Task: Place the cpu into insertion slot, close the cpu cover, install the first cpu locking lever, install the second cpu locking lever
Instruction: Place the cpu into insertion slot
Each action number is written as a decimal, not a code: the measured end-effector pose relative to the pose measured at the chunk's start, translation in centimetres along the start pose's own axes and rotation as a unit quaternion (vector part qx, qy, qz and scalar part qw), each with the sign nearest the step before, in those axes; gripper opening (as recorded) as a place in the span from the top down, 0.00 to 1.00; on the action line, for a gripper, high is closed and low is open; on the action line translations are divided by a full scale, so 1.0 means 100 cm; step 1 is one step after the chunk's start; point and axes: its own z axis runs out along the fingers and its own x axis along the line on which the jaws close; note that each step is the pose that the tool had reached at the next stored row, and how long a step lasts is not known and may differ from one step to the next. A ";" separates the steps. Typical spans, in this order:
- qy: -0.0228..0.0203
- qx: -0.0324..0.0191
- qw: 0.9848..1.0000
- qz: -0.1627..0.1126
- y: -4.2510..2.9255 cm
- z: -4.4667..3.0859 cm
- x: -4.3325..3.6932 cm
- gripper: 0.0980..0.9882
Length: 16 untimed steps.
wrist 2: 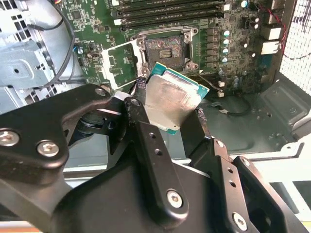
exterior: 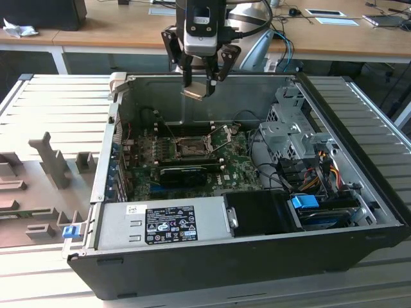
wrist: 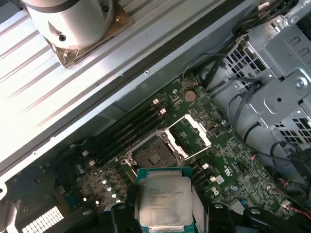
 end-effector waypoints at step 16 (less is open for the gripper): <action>-0.008 -0.002 0.996 0.091 0.0000 0.0001 0.0000 0.52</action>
